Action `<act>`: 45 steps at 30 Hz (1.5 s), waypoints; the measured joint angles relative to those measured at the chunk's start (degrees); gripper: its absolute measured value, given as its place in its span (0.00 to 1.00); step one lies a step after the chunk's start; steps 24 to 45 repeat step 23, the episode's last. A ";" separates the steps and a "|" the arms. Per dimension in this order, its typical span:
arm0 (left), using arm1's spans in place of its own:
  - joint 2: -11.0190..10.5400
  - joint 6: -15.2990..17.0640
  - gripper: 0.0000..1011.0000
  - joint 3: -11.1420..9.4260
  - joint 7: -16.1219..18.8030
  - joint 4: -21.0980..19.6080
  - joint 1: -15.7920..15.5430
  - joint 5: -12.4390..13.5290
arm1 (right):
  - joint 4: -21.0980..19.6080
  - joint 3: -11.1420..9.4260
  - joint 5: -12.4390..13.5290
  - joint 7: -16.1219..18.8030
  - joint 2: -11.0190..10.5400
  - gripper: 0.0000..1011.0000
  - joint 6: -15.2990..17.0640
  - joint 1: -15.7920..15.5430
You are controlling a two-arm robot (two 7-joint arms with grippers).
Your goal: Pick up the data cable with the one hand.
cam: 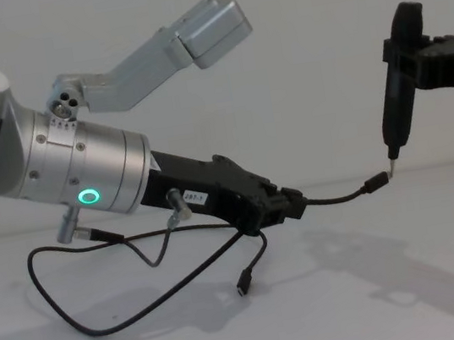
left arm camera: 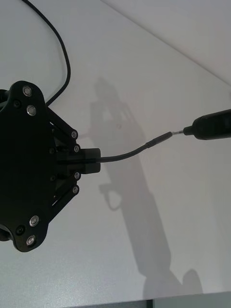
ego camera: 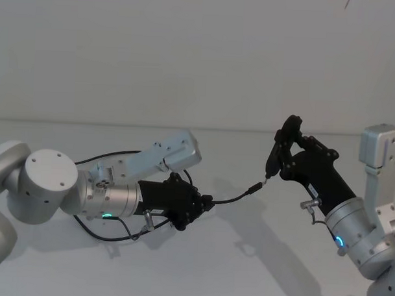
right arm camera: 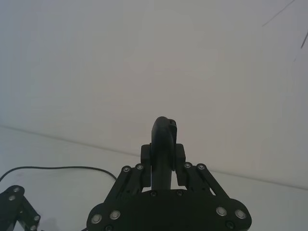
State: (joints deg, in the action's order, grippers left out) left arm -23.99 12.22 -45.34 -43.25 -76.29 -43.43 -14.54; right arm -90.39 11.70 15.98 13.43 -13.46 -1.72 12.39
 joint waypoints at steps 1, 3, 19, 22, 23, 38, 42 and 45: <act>0.00 0.00 0.04 0.00 0.00 0.00 0.00 0.00 | -0.06 0.00 0.07 0.11 0.05 0.28 0.05 -0.05; 0.00 0.00 0.04 0.00 0.00 0.00 0.00 0.00 | -0.19 0.00 0.21 0.24 0.11 0.28 0.14 -0.13; 0.00 0.00 0.04 0.00 0.00 0.01 0.00 0.00 | -0.95 0.55 0.83 1.04 0.18 0.28 0.51 -0.64; 0.00 0.01 0.04 0.00 0.00 0.01 0.00 0.00 | -1.02 0.63 0.89 1.12 0.16 0.28 0.53 -0.70; 0.00 0.00 0.04 0.00 0.00 0.01 0.00 0.00 | -1.04 0.64 0.90 1.13 0.16 0.28 0.54 -0.71; 0.00 0.00 0.04 0.00 0.00 0.01 0.00 0.00 | -1.04 0.64 0.90 1.13 0.16 0.28 0.54 -0.71; 0.00 0.00 0.04 0.00 0.00 0.01 0.00 0.00 | -1.04 0.64 0.90 1.13 0.16 0.28 0.54 -0.71; 0.00 0.00 0.04 0.00 0.00 0.01 0.00 0.00 | -1.04 0.64 0.90 1.13 0.16 0.28 0.54 -0.71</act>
